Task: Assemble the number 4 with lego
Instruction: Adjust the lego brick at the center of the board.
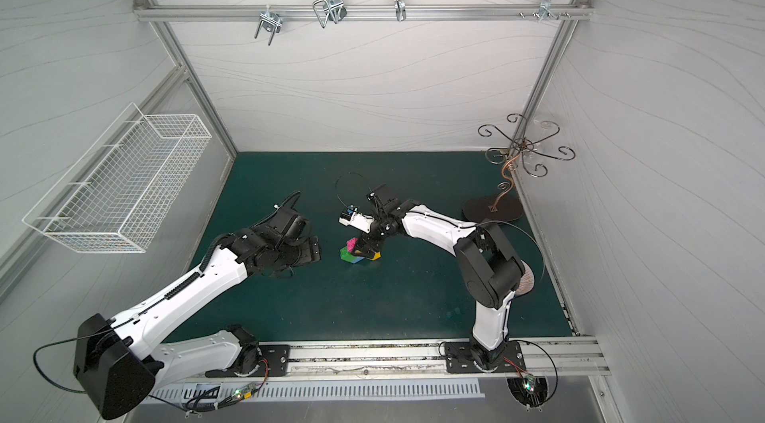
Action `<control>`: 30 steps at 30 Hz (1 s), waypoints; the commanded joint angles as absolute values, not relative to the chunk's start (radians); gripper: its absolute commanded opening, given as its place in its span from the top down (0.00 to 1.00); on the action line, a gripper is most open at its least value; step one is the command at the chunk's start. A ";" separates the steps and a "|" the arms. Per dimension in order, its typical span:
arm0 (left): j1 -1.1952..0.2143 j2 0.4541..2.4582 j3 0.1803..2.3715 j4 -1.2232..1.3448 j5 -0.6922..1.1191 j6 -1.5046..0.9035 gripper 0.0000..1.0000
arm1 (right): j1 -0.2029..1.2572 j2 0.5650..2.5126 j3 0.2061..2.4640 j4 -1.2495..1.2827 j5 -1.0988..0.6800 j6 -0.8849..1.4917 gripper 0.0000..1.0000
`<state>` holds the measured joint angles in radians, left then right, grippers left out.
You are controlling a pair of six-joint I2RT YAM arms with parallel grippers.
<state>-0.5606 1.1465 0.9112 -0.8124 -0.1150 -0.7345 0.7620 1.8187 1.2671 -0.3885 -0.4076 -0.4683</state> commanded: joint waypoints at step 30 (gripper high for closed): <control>-0.537 1.116 0.908 -0.775 -0.100 -0.726 0.11 | 0.612 2.035 1.440 -0.700 -0.632 -0.271 0.68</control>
